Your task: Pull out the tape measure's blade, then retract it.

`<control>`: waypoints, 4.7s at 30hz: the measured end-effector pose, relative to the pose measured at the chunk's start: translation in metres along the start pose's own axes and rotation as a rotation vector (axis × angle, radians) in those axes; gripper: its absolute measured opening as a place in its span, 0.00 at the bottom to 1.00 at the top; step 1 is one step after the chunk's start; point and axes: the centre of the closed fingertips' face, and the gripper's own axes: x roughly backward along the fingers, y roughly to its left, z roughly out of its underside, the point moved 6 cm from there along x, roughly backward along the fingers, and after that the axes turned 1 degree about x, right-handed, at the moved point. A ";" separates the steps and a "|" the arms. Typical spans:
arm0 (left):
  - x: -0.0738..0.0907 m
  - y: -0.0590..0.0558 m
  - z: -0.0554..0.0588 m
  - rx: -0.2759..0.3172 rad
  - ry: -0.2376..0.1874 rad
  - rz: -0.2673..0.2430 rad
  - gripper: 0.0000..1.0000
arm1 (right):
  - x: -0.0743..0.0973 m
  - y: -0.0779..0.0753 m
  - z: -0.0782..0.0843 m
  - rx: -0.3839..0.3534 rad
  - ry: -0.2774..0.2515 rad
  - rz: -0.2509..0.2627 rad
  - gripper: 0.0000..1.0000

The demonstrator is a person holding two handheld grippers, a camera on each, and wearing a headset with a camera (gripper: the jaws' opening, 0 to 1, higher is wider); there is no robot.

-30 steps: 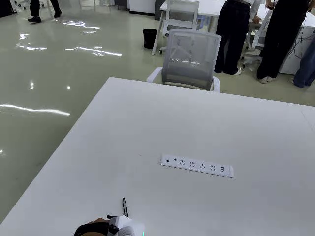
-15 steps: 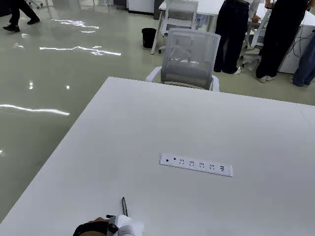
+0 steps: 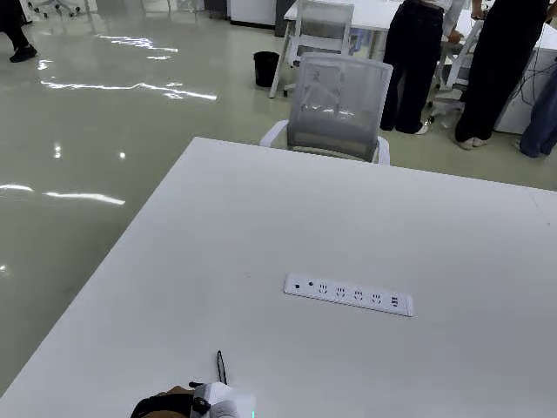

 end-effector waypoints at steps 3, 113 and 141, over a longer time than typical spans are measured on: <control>0.000 0.000 0.000 0.000 0.000 0.000 0.31 | -0.001 0.000 0.001 0.002 0.002 -0.001 0.11; -0.002 0.000 0.002 0.021 0.011 0.003 0.31 | 0.010 -0.001 0.025 -0.031 0.007 0.028 0.11; -0.003 0.000 0.003 0.024 0.008 0.009 0.31 | 0.010 0.000 0.026 -0.057 -0.009 0.030 0.12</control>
